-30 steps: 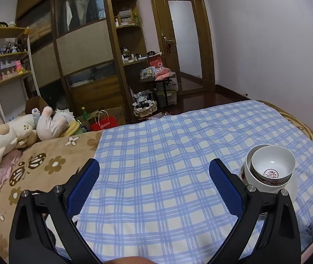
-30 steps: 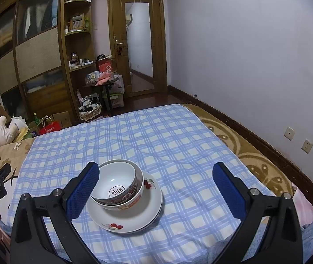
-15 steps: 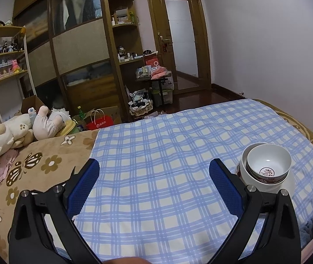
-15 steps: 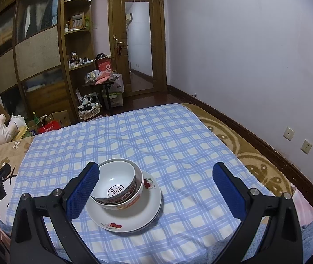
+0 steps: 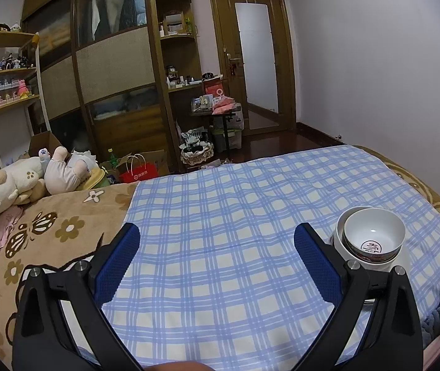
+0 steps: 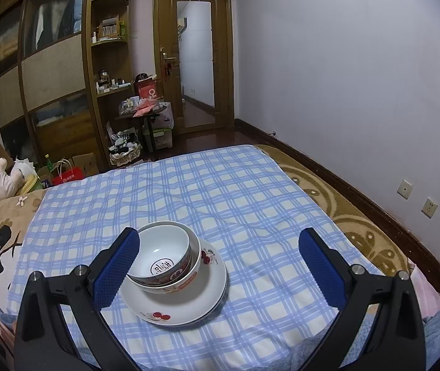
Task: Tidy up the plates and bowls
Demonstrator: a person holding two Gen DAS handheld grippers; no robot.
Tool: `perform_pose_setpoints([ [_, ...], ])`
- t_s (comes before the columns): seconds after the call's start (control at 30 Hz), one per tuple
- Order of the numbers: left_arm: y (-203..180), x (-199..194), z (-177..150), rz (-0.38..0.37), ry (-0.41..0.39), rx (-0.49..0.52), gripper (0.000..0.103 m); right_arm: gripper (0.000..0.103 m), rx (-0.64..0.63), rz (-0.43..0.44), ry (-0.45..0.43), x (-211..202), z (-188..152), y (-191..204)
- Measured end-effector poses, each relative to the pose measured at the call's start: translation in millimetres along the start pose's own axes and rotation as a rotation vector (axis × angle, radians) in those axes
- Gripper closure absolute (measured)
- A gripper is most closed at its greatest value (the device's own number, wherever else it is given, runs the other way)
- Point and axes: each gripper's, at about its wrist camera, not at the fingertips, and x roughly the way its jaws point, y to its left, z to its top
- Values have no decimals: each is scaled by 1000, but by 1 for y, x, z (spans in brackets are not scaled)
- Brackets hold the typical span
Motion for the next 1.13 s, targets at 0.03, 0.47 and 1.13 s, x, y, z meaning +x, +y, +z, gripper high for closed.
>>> perform_pose_setpoints([
  [0.03, -1, 0, 0, 5, -2, 2, 4, 0, 1, 1, 1, 0, 0, 0],
  [0.47, -7, -2, 0, -9, -4, 23, 4, 0, -2, -4, 6, -1, -1, 0],
  [1.13, -7, -4, -1, -25, 4, 14, 4, 0, -5, -9, 8, -2, -1, 1],
])
